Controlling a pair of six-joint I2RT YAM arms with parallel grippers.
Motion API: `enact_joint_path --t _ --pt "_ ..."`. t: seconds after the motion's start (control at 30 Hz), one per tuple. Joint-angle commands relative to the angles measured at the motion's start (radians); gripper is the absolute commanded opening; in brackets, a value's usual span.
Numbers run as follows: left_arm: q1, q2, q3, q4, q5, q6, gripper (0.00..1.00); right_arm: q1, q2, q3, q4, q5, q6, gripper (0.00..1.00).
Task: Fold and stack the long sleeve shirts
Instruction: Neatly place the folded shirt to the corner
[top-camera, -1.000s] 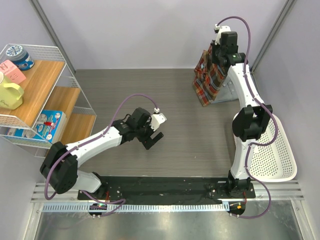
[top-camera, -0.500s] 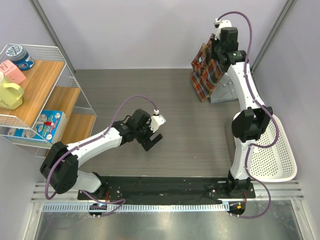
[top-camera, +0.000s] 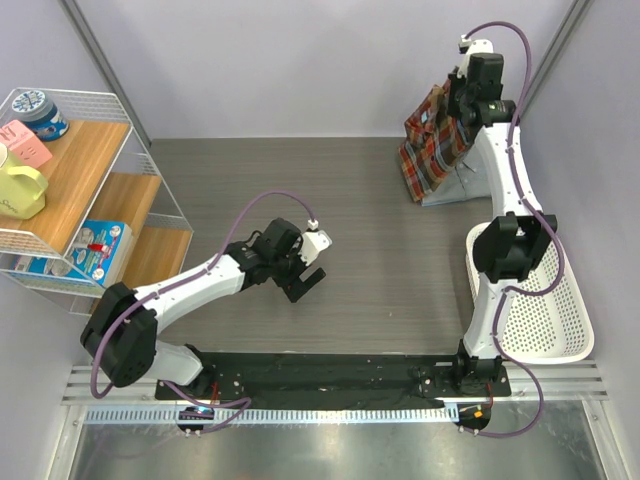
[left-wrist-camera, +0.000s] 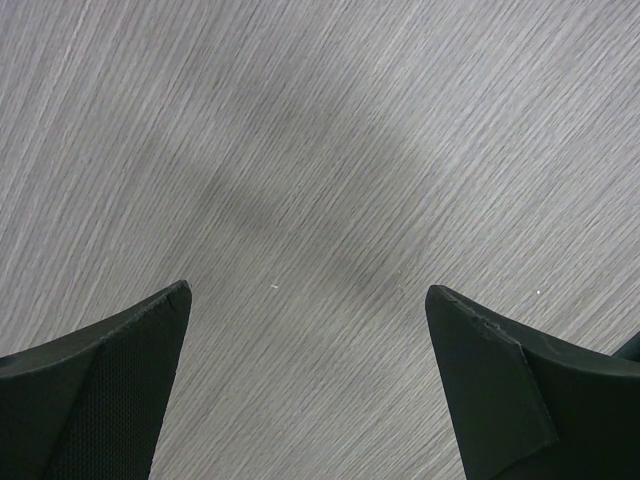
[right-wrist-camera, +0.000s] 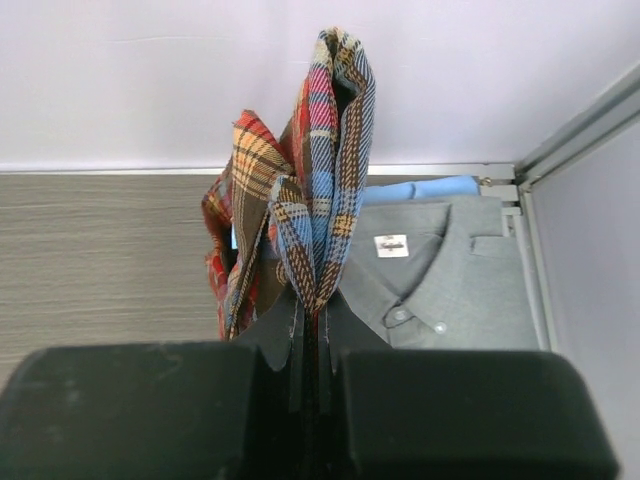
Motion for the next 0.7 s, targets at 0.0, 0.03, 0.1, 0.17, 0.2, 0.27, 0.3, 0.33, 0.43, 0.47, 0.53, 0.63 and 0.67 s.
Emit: enact_joint_path --t 0.0,0.03,0.1,0.17,0.2,0.27,0.3,0.33,0.43,0.47,0.53,0.63,0.67 --pt "0.002 0.009 0.019 -0.008 -0.003 0.016 1.00 -0.024 -0.033 0.003 0.114 0.008 -0.033 0.01" --pt "0.002 0.008 0.021 -0.008 -0.004 0.018 1.00 -0.024 -0.033 -0.004 0.123 0.007 -0.036 0.01" --pt "0.002 0.012 0.024 -0.011 -0.004 0.019 1.00 -0.051 -0.030 -0.014 0.142 -0.006 -0.050 0.01" --pt "0.002 0.015 0.029 -0.019 -0.003 0.022 1.00 -0.061 -0.024 -0.016 0.146 -0.012 -0.063 0.01" --pt "0.002 0.018 0.032 -0.030 0.000 0.027 1.00 -0.065 -0.021 -0.016 0.149 -0.016 -0.069 0.01" --pt "0.002 0.021 0.036 -0.034 -0.001 0.031 1.00 -0.077 -0.016 -0.024 0.154 -0.021 -0.079 0.01" --pt "0.002 0.020 0.041 -0.036 0.002 0.036 1.00 -0.082 -0.015 -0.028 0.156 -0.021 -0.086 0.01" --pt "0.002 0.021 0.042 -0.042 0.003 0.041 1.00 -0.094 -0.012 -0.034 0.159 -0.027 -0.089 0.01" --pt "0.002 0.024 0.055 -0.063 0.017 0.050 1.00 -0.114 -0.007 -0.063 0.182 -0.030 -0.102 0.01" --pt "0.002 0.026 0.059 -0.071 0.028 0.051 1.00 -0.122 -0.005 -0.067 0.185 -0.033 -0.103 0.01" --pt "0.002 0.029 0.068 -0.091 0.055 0.056 1.00 -0.134 -0.001 -0.079 0.201 -0.043 -0.102 0.01" --pt "0.002 0.035 0.082 -0.103 0.066 0.074 1.00 -0.159 0.002 -0.105 0.235 -0.047 -0.112 0.01" --pt "0.005 0.038 0.085 -0.112 0.069 0.084 1.00 -0.171 0.005 -0.111 0.244 -0.055 -0.116 0.01"
